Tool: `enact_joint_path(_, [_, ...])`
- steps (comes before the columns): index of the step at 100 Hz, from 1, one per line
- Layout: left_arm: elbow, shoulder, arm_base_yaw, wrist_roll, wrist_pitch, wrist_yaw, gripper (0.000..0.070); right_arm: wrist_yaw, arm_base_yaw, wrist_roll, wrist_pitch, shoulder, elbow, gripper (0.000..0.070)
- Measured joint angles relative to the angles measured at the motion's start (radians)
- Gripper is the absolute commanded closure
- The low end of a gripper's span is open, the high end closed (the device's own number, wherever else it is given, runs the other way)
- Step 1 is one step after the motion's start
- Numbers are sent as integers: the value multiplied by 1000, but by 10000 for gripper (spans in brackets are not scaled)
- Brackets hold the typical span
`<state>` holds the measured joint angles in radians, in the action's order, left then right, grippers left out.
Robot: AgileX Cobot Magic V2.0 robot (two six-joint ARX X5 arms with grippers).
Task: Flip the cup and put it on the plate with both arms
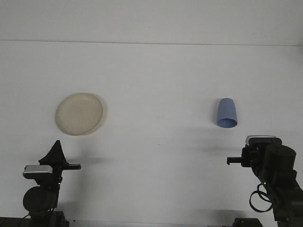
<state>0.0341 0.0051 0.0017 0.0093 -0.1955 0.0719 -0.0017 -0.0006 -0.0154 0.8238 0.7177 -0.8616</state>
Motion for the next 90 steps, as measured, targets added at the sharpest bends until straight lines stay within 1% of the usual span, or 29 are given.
enact_joint_path(4, [0, 0, 0, 0, 0, 0, 689, 1, 0, 0, 0, 0, 0, 279])
enact_joint_path(6, [0, 0, 0, 0, 0, 0, 689, 1, 0, 0, 0, 0, 0, 257])
enact_joint_path(9, [0, 0, 0, 0, 0, 0, 689, 2, 0, 0, 2, 0, 0, 243])
enact_joint_path(57, [0, 0, 0, 0, 0, 0, 689, 2, 0, -1, -10, 14, 0, 243])
enact_joint_path(78, [0, 0, 0, 0, 0, 0, 689, 2, 0, -1, -95, 94, -2, 243])
enact_joint_path(90, [0, 0, 0, 0, 0, 0, 689, 2, 0, -1, -189, 120, 8, 243])
